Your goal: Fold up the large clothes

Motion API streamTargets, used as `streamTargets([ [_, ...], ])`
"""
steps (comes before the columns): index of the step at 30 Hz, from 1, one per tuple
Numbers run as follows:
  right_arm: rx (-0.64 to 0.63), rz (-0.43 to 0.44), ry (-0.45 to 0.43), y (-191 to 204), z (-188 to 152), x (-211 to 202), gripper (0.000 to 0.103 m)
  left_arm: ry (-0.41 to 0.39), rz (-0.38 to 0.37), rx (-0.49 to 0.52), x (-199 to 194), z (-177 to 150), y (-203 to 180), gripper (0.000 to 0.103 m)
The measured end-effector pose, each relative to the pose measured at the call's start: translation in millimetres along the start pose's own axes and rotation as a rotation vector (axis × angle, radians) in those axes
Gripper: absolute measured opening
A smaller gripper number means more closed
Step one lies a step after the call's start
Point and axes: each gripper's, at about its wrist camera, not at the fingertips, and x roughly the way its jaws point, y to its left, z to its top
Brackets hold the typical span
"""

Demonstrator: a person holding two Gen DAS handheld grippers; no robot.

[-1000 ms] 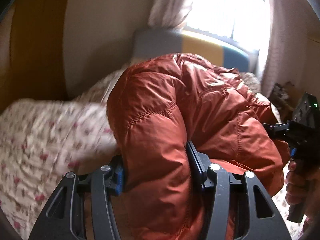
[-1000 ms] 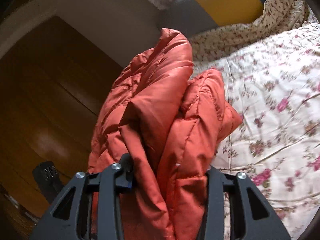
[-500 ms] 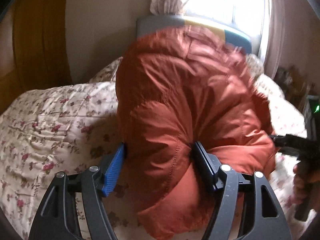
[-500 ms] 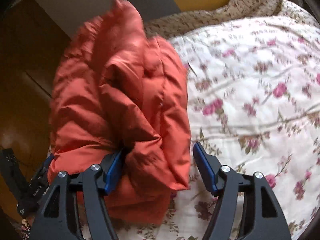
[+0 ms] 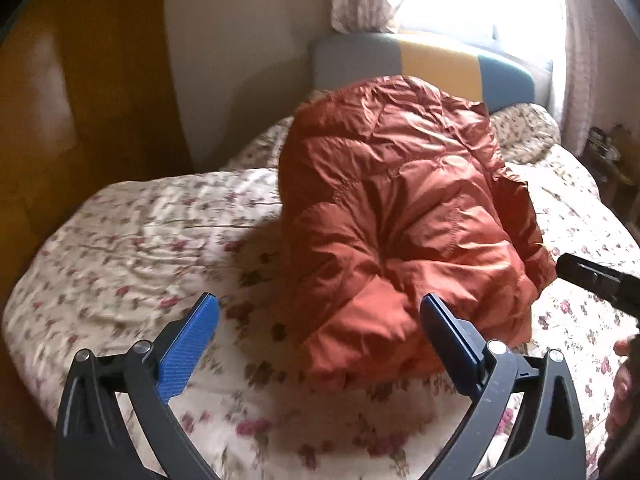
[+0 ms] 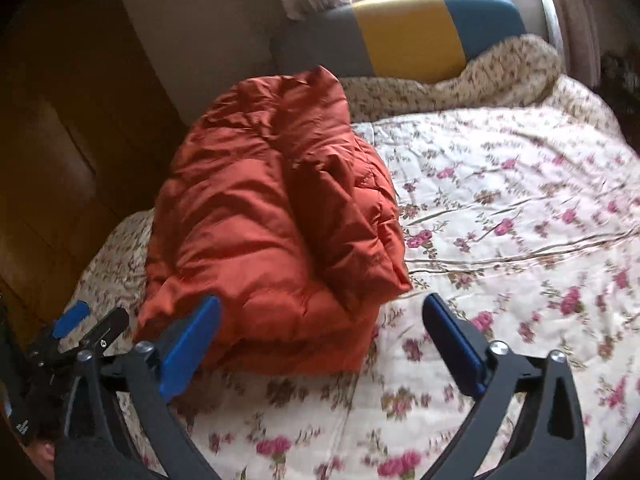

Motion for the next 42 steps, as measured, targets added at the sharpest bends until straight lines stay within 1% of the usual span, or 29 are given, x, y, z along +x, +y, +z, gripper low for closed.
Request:
streamTargets([
  [1,-0.024,-0.025,-0.01,6.2,-2.5,-7.5,0.101,-0.006,0.009,-0.007,-6.9,-2.5,-0.6,0.1],
  [2,-0.036,-0.042,-0.015,11.9,6.5,-1.9,0.101,-0.013,0.037,-0.014,-15.5,-5.9,-1.9,0.1],
  [4,-0.06,-0.083,-0.025,21.1,2.2,-10.1,0.101,-0.039,0.084,-0.014,-29.3,-12.2,-5.5,0.1],
  [7,-0.088,-0.111,-0.031,29.4,-3.6,-23.2,0.101,-0.058,0.086,-0.023,-48.2,-22.1,-7.8,0.1],
  [11,-0.14,-0.124,-0.054,41.3,-20.5,-46.0,0.101,-0.068,0.099,-0.037,-73.1,-32.1,-8.0,0.1],
  [15,-0.134,-0.13,-0.063,48.1,-32.6,-60.4,0.101,-0.069,0.09,-0.045,-92.6,-36.7,-7.8,0.1],
  [18,-0.139,-0.143,-0.073,50.6,-35.4,-63.1,0.101,-0.085,0.105,-0.038,-104.3,-39.0,-9.1,0.1],
  [26,-0.134,-0.143,-0.094,49.3,-34.8,-74.4,0.101,-0.088,0.097,-0.044,-116.3,-40.7,-6.1,0.1],
  [31,-0.131,-0.138,-0.085,47.8,-35.3,-73.7,0.101,-0.084,0.095,-0.048,-116.8,-41.7,-5.4,0.1],
  [42,-0.12,-0.137,-0.057,43.5,-36.4,-66.3,0.101,-0.059,0.065,-0.057,-111.4,-42.1,-6.5,0.1],
])
